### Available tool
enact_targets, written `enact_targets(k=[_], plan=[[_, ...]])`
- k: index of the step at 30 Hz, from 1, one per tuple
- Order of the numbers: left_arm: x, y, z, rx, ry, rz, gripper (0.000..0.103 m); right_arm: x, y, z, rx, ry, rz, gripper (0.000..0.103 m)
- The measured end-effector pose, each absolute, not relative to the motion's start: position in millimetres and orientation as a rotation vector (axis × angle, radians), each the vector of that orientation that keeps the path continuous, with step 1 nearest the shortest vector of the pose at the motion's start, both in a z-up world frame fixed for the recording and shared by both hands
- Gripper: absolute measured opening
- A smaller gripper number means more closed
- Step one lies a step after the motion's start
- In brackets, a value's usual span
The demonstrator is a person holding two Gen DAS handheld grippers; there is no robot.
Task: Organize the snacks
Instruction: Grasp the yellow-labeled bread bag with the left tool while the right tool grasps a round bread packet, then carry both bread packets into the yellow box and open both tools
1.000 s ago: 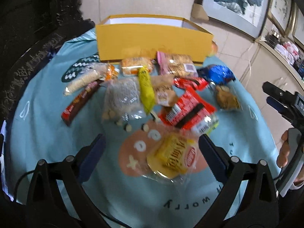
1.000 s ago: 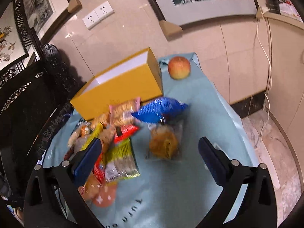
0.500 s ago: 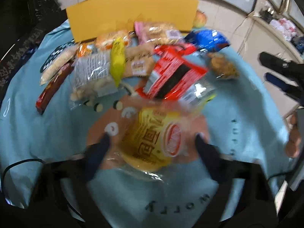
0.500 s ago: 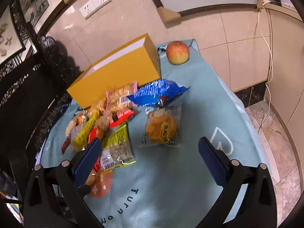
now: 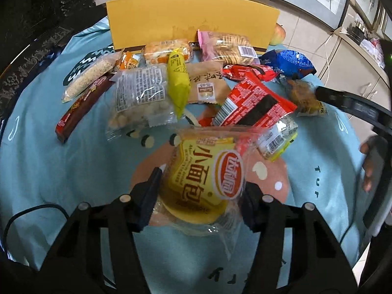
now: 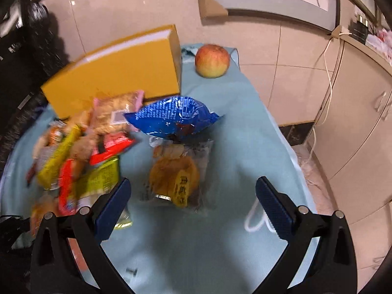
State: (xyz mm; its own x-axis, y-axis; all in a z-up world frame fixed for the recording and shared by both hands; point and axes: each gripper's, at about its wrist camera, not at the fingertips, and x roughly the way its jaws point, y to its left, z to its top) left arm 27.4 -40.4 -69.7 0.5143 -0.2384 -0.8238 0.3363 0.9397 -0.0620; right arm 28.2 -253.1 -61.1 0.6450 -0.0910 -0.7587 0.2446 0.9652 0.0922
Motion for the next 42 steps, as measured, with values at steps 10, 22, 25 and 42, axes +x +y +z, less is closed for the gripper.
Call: enact_targets(k=[10,22,25,42], plan=[[31.2,-38.2,-69.1,0.076,0.986,-0.372,0.059,52.6,-223.2,-83.5,0.020,0.933,-0.215,0.055],[25.7,-33.5,-46.0,0.075,0.925,-0.355,0.058,12.9,-235.7,-39.5,0.205,0.829,-0.060,0.055],[22.9,-31.9,-39.1,0.074,0.914,-0.349,0.058,11.6,-230.2,-30.0,0.221,0.805,-0.022,0.055],[53.0,-29.6,70.4,0.030,0.732,-0.305,0.058,3.6,-208.8,48.9,0.193,0.584,0.127,0.055]])
